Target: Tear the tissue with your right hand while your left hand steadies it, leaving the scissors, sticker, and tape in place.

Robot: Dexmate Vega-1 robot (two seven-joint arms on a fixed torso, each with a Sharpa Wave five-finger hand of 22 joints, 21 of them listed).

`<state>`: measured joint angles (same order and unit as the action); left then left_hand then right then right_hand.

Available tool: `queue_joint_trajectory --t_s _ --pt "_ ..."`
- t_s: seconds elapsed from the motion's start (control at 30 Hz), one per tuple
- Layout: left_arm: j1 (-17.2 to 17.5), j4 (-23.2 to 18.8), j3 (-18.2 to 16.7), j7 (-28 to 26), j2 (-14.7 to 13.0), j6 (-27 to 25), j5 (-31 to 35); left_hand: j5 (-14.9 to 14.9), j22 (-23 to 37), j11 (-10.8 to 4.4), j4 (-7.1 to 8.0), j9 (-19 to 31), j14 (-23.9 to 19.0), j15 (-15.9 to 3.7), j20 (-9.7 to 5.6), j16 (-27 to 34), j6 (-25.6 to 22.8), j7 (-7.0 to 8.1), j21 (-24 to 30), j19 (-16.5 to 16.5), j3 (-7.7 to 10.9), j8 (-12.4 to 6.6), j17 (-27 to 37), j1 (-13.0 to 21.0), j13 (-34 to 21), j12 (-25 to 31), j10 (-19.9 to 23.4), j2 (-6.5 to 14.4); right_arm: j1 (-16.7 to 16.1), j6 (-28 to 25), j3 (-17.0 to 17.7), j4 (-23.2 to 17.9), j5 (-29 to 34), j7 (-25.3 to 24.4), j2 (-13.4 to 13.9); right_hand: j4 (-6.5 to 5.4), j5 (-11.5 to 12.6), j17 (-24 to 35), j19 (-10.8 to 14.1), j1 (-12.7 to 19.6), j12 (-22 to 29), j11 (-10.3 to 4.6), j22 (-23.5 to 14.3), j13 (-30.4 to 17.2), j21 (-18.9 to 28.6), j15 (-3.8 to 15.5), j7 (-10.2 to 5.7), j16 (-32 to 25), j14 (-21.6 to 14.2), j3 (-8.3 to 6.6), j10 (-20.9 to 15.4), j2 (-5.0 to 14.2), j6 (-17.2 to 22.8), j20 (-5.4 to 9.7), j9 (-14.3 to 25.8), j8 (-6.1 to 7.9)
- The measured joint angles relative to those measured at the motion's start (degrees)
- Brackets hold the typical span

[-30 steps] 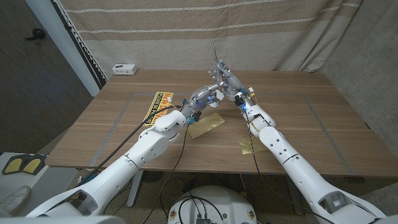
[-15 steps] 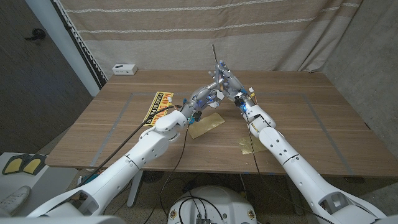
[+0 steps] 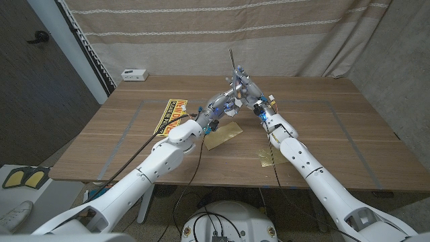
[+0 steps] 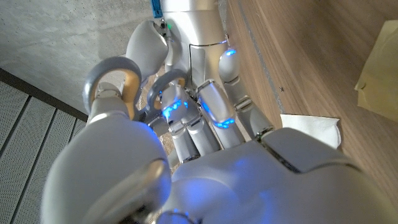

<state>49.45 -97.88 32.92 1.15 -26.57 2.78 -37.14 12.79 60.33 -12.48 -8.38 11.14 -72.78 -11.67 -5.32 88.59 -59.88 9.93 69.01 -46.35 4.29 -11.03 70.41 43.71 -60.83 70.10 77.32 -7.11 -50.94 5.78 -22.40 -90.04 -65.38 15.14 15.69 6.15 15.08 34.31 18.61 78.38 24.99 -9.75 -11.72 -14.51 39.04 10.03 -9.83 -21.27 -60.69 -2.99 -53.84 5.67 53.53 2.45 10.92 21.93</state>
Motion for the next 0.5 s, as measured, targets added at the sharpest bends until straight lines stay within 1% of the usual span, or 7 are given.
queue_joint_trajectory --t_s 0.2,0.23,0.3,0.37,0.43,0.5 --pt "0.0 0.1 0.1 -0.1 0.2 0.0 0.0 0.0 0.1 0.00 -0.34 0.0 0.0 0.00 0.00 0.0 -0.3 -0.31 0.0 0.0 0.34 0.00 0.0 1.5 -0.1 0.2 0.0 0.1 0.1 -0.2 0.0 0.2 0.0 0.0 0.0 0.00 0.0 -0.1 -0.2 0.0 0.0 0.00 0.0 0.0 0.0 -0.01 0.00 0.0 0.0 0.00 0.0 0.00 0.0 0.21 0.2 0.00" --pt "0.0 0.1 0.1 -0.1 0.2 0.0 0.0 0.0 0.1 0.00 -0.32 0.0 0.0 0.00 0.00 0.0 -0.3 -0.31 0.0 0.0 0.39 0.00 0.0 1.8 -0.1 0.3 0.0 0.5 0.1 -0.2 0.0 0.2 0.0 0.0 0.0 0.00 0.0 -0.1 -0.2 0.0 0.0 0.00 0.0 0.0 0.0 -0.01 -0.01 0.0 0.0 0.00 0.0 0.00 0.0 0.21 0.2 0.00" --pt "-0.1 0.1 0.2 -0.2 0.3 0.0 0.0 0.0 0.1 0.00 -0.32 0.0 0.0 0.00 0.00 0.0 -0.4 -0.46 0.0 0.0 1.19 0.00 0.0 2.9 -0.1 0.3 0.0 1.0 0.1 -0.2 0.0 0.2 0.0 0.0 0.0 0.00 0.0 -0.1 -0.2 0.0 -0.1 0.00 0.0 0.0 0.0 -0.01 -0.23 0.0 0.0 0.00 0.0 0.00 0.2 0.21 0.2 0.00" --pt "-0.2 0.1 0.2 -0.4 0.3 -0.2 0.0 0.0 0.1 0.00 -0.28 0.0 0.0 0.00 0.00 0.0 -0.5 -0.53 0.0 0.0 1.42 0.00 0.0 3.2 0.0 0.3 0.0 1.3 0.1 -0.3 0.0 0.2 0.0 0.0 0.0 0.00 0.0 -0.1 -0.2 0.0 -0.2 0.00 0.0 0.0 0.0 -0.01 -0.32 0.0 0.0 0.00 0.0 0.00 0.3 0.20 0.2 0.00" --pt "-0.2 0.1 0.3 -0.5 0.3 -0.4 0.0 -0.3 0.1 0.00 -0.43 0.0 0.0 0.00 0.00 0.0 -0.9 -0.94 0.0 0.0 1.83 0.00 0.0 3.8 0.1 0.3 0.0 1.8 0.1 -0.3 0.0 0.2 0.0 0.0 0.0 0.00 0.0 -0.1 -0.2 0.0 -0.2 0.00 0.0 0.0 0.0 -0.01 -0.32 0.0 0.0 0.00 0.0 0.00 0.3 0.20 0.2 0.00" --pt "-0.2 0.0 0.3 -0.7 0.3 -0.5 0.0 -0.6 0.1 0.00 -0.41 0.0 0.0 0.00 0.00 0.0 -1.5 -1.18 0.0 0.0 2.55 0.01 0.0 4.9 0.2 0.3 0.0 2.3 0.1 -0.3 0.0 0.2 0.0 0.0 0.1 0.00 0.0 -0.1 -0.5 0.0 -0.2 0.00 0.0 0.0 0.0 -0.01 -0.32 0.0 0.0 0.00 0.0 0.00 0.3 -0.11 0.2 0.00"
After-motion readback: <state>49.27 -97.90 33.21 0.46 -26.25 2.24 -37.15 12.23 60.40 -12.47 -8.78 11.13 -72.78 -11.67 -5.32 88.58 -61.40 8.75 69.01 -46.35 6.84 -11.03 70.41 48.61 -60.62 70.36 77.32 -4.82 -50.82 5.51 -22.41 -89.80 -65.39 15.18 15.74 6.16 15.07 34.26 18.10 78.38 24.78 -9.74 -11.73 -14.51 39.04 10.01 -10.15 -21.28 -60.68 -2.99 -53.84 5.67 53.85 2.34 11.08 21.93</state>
